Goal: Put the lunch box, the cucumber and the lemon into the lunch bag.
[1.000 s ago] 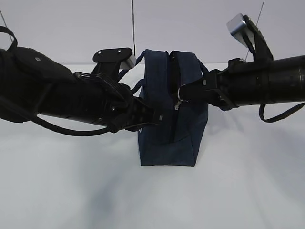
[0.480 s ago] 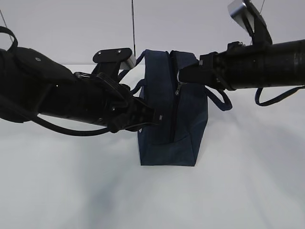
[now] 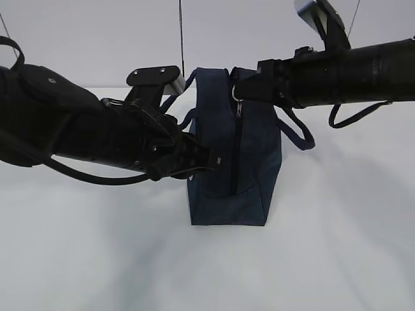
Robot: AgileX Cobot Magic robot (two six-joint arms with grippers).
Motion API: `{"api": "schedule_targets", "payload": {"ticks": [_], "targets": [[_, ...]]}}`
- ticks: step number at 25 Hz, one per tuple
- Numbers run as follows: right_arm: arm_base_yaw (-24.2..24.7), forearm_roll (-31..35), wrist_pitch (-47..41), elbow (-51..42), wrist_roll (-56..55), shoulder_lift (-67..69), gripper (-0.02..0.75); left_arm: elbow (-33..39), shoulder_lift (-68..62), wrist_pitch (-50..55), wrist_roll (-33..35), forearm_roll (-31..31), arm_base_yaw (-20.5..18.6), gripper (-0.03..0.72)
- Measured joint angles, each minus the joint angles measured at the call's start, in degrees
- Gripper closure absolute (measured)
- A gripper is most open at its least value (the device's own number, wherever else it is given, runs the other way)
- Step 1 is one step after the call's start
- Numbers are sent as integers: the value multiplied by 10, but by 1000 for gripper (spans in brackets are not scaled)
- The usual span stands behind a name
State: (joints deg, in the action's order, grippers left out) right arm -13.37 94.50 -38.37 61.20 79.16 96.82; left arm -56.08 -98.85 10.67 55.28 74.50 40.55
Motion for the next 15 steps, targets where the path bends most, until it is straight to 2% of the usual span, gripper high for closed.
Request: {"api": "schedule_targets", "payload": {"ticks": [15], "targets": [[0, 0, 45, 100, -12, 78, 737, 0, 0, 9, 0, -12, 0, 697]]}}
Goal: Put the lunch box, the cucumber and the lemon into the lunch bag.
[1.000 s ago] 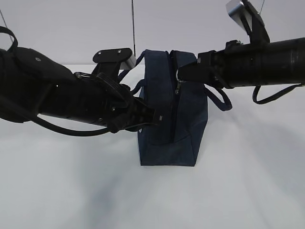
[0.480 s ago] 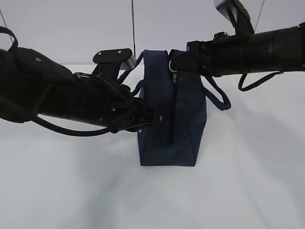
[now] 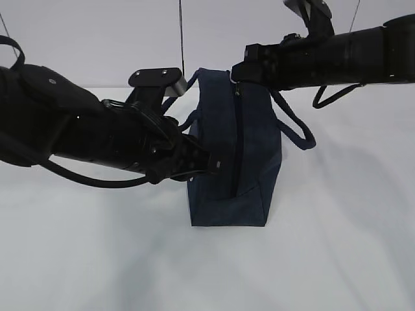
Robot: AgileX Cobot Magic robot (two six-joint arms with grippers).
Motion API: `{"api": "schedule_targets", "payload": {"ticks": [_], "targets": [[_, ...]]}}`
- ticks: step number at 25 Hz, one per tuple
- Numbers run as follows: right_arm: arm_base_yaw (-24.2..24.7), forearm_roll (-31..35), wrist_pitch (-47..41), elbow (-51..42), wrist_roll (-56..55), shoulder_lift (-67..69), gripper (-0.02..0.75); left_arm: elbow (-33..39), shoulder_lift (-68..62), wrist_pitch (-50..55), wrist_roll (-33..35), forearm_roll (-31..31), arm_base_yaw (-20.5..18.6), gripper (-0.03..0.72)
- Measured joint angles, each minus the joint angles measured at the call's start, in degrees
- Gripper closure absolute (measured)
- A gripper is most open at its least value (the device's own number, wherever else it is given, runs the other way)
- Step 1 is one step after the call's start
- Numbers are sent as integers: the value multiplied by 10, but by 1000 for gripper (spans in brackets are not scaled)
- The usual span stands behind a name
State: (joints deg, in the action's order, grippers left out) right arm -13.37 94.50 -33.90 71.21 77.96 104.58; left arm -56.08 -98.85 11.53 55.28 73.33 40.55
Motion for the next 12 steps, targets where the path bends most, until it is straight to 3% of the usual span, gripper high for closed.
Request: {"api": "schedule_targets", "payload": {"ticks": [12], "targets": [[0, 6, 54, 86, 0, 62, 737, 0, 0, 10, 0, -19, 0, 697]]}}
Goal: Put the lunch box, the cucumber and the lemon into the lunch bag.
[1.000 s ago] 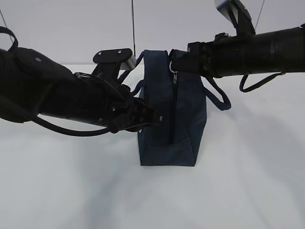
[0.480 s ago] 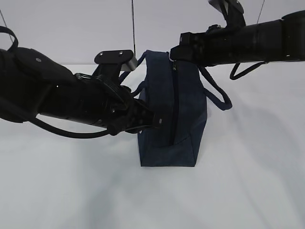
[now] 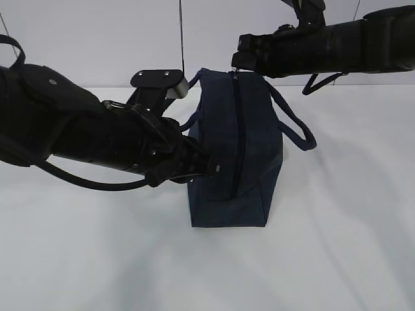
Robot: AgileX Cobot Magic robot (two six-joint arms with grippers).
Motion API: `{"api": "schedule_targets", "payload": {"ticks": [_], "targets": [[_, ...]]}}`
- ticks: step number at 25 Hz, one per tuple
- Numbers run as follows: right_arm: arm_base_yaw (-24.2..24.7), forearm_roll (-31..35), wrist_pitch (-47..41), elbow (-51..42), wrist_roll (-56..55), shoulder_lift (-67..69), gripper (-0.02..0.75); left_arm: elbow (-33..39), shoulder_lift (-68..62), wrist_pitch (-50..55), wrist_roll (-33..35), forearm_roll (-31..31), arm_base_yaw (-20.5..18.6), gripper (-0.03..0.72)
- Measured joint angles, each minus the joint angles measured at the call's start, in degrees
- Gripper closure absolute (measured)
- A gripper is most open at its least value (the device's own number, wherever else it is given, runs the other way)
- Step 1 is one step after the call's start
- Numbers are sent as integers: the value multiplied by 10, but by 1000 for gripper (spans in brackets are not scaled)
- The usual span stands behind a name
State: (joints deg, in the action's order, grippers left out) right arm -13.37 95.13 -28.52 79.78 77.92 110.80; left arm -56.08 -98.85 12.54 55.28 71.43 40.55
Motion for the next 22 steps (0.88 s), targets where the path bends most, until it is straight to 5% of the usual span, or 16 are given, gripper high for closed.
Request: {"api": "schedule_targets", "payload": {"ticks": [22], "targets": [[21, -8, 48, 103, 0, 97, 738, -3, 0, 19, 0, -117, 0, 697]]}}
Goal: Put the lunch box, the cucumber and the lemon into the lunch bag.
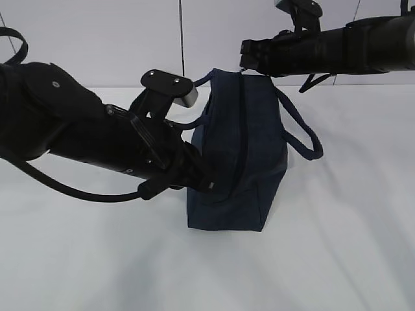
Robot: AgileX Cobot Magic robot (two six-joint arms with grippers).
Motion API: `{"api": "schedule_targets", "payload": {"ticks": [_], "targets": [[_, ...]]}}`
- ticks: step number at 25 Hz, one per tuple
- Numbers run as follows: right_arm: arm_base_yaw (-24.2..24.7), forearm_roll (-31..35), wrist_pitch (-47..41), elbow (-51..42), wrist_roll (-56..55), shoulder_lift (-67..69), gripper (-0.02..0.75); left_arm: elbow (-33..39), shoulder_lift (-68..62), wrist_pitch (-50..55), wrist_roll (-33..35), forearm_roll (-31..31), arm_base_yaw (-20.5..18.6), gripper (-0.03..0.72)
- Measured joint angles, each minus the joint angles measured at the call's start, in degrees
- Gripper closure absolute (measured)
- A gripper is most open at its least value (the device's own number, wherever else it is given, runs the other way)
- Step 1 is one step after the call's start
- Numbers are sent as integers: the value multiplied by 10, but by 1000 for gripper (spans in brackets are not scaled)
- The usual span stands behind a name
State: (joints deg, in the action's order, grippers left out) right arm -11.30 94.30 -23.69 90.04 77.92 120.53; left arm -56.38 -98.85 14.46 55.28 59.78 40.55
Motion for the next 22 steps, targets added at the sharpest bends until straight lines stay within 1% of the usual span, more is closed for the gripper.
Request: {"api": "schedule_targets", "payload": {"ticks": [2, 5, 9, 12, 17, 22], "targets": [[7, -9, -3, 0, 0, 2, 737, 0, 0, 3, 0, -6, -1, 697], [22, -31, -32, 0, -21, 3, 737, 0, 0, 8, 0, -9, -17, 697], [43, -99, -78, 1, -54, 3, 738, 0, 0, 17, 0, -9, -44, 697], [46, -140, -96, 2, -66, 3, 738, 0, 0, 22, 0, -6, -67, 697], [49, -167, -153, 5, -75, 3, 737, 0, 0, 18, 0, -2, -94, 697], [54, -230, -201, 5, -85, -5, 737, 0, 0, -14, 0, -2, -104, 697]]}}
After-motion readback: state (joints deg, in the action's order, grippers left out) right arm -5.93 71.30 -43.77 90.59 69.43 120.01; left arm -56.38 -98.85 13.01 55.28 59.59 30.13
